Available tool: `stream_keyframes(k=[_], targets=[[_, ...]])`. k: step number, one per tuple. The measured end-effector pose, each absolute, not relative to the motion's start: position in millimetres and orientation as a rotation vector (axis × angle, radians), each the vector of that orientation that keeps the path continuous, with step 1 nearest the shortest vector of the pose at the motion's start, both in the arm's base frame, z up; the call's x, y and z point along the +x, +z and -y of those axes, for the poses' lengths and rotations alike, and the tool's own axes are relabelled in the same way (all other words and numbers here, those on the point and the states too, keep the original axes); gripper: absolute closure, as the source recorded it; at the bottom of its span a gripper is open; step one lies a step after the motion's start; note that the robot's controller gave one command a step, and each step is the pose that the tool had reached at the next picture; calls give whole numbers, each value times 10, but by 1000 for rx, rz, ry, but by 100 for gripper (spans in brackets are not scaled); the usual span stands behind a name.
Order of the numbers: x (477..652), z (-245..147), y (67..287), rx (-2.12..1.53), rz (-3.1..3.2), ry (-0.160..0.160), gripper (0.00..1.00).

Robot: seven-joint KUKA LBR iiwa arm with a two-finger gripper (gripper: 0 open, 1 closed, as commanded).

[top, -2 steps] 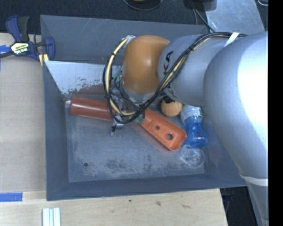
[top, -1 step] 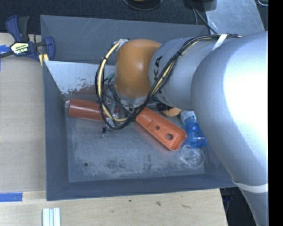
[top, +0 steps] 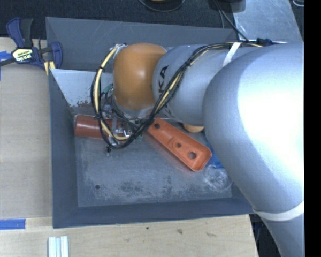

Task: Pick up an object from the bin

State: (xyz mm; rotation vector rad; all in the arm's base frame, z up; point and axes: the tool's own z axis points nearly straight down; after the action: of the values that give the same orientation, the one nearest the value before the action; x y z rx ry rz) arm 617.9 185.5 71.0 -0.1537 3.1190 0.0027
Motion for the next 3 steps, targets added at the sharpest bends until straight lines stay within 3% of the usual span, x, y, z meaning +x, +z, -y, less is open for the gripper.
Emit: stream_keyframes(k=[1, 2, 3], targets=[[6031, -2349, 705, -92, -3117, 4, 0], [6034, -2284, 703, -728, -3034, -2, 100], [6034, -2285, 703, -727, -3035, -2, 100]])
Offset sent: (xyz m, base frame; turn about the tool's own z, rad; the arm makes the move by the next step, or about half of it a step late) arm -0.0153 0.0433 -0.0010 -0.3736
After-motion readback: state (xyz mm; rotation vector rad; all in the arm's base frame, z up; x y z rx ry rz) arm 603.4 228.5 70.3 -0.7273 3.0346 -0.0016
